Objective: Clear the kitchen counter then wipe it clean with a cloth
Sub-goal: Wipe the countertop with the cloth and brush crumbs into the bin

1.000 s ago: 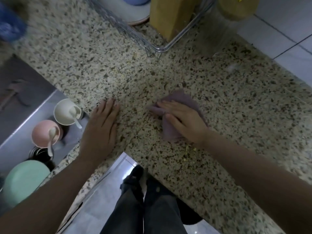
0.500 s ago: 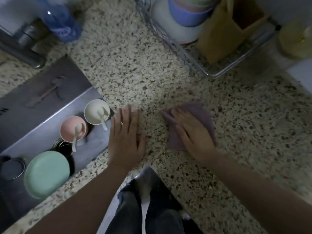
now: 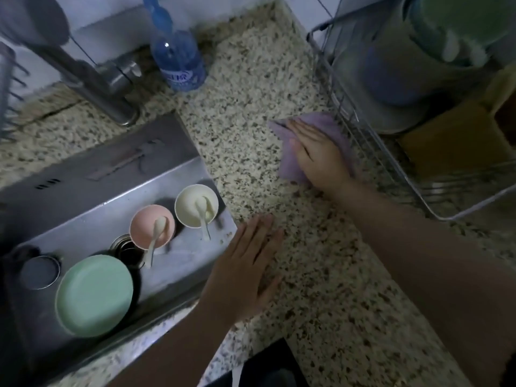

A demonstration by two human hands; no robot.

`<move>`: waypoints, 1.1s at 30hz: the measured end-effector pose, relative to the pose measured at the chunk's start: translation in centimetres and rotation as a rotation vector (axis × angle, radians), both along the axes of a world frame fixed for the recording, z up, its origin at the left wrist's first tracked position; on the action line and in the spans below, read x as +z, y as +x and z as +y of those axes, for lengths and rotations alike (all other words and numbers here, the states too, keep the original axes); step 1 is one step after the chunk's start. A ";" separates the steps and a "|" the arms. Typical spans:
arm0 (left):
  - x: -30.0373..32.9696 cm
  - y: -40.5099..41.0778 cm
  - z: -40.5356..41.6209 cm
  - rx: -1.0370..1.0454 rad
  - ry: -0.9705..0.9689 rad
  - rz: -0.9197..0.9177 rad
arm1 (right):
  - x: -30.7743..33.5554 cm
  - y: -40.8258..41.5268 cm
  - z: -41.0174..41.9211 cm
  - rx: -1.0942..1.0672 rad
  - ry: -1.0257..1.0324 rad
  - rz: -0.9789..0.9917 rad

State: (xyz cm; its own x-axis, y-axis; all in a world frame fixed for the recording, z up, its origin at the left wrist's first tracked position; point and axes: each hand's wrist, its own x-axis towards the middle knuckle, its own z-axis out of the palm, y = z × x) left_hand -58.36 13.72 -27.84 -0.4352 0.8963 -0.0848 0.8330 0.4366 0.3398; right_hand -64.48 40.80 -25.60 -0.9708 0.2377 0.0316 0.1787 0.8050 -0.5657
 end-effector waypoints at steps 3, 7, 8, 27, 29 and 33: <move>0.1 -0.1 -0.1 0.004 -0.010 -0.017 | -0.5 -5.0 1.2 0.083 0.031 0.000; 0.1 0.0 -0.2 0.005 -0.020 -0.014 | -0.8 -11.3 2.0 0.088 0.099 -0.002; 0.0 -0.1 -0.2 0.006 -0.023 -0.010 | -0.9 -12.9 2.2 0.087 0.113 -0.016; 0.1 -0.3 -0.4 0.059 0.178 -0.040 | -0.5 -2.8 -5.2 0.571 0.103 -0.006; 0.2 -0.1 -0.4 0.068 0.194 -0.039 | -0.5 0.7 -5.4 0.559 0.068 -0.025; 0.5 0.0 -0.4 0.067 0.210 0.001 | -0.1 7.7 -5.2 0.521 -0.023 -0.052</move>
State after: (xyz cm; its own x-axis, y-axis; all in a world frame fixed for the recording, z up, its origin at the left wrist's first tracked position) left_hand -58.40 13.32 -27.36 -0.4945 0.8632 0.1017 0.8050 0.4107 0.4281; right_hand -56.79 35.59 -25.68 -0.9606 -0.2771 -0.0198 -0.2136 0.7823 -0.5852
